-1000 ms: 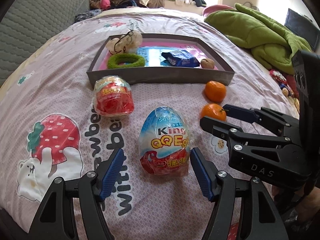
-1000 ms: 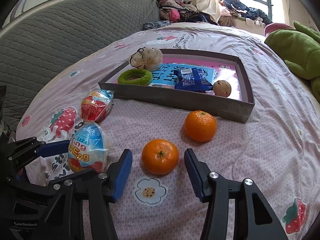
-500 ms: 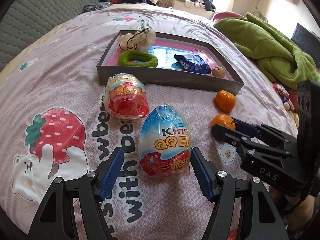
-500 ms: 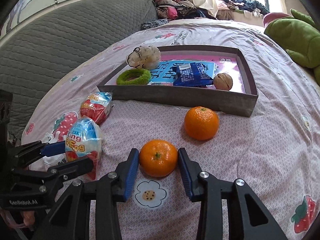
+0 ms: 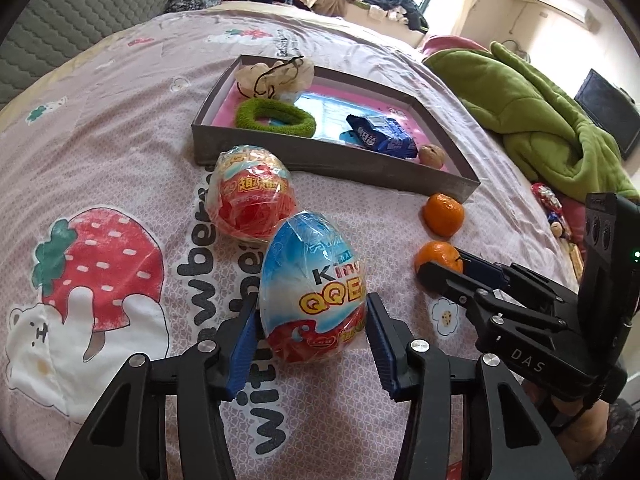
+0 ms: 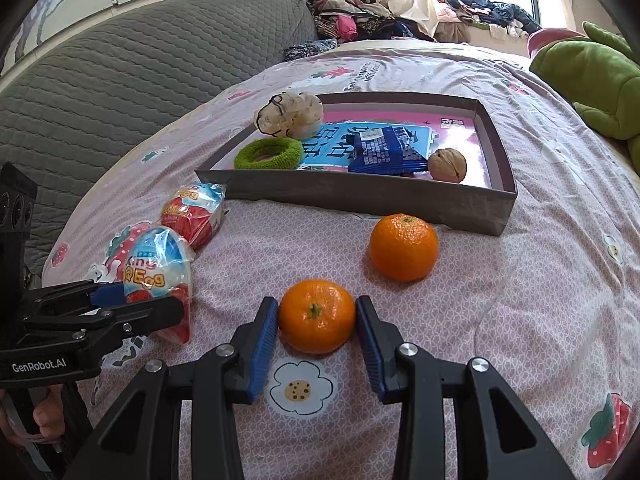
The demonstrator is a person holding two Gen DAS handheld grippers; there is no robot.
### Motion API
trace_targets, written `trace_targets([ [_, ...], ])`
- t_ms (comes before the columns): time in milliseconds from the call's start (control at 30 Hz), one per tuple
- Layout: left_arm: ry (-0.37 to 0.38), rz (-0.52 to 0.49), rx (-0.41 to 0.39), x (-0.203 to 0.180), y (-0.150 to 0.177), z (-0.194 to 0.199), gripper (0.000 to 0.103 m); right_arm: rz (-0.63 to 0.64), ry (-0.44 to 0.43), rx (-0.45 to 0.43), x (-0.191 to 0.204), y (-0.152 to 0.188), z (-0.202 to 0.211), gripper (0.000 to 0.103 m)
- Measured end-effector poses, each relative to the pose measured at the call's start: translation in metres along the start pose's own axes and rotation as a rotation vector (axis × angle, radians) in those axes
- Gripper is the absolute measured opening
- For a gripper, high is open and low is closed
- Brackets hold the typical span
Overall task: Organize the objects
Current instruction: 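Close left tool on the large Kinder egg while right tool closes on the orange, then lift the Kinder egg with left tool while right tool lifts the orange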
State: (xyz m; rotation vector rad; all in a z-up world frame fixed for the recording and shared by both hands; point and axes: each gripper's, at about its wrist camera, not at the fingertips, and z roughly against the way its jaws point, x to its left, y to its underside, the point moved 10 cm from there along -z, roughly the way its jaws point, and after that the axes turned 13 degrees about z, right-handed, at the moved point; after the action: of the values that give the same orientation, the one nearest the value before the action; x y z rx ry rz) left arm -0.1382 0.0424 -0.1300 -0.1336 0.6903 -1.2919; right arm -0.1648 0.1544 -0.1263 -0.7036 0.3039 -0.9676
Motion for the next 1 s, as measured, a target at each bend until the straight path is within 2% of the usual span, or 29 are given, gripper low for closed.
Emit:
trace_targets([
  [300, 0.022, -0.005, -0.025, -0.002, -0.003, 0.008, 0.052, -0.001, 0.000, -0.001, 0.000, 0.000, 0.001, 0.040],
  [533, -0.001, -0.047, -0.074, -0.006, -0.006, 0.019, 0.052, 0.007, -0.002, -0.005, 0.002, 0.000, 0.004, 0.040],
  [1000, -0.019, -0.066, -0.099, -0.008, -0.007, 0.026, 0.052, 0.026, -0.006, -0.011, 0.008, 0.001, 0.008, 0.040],
])
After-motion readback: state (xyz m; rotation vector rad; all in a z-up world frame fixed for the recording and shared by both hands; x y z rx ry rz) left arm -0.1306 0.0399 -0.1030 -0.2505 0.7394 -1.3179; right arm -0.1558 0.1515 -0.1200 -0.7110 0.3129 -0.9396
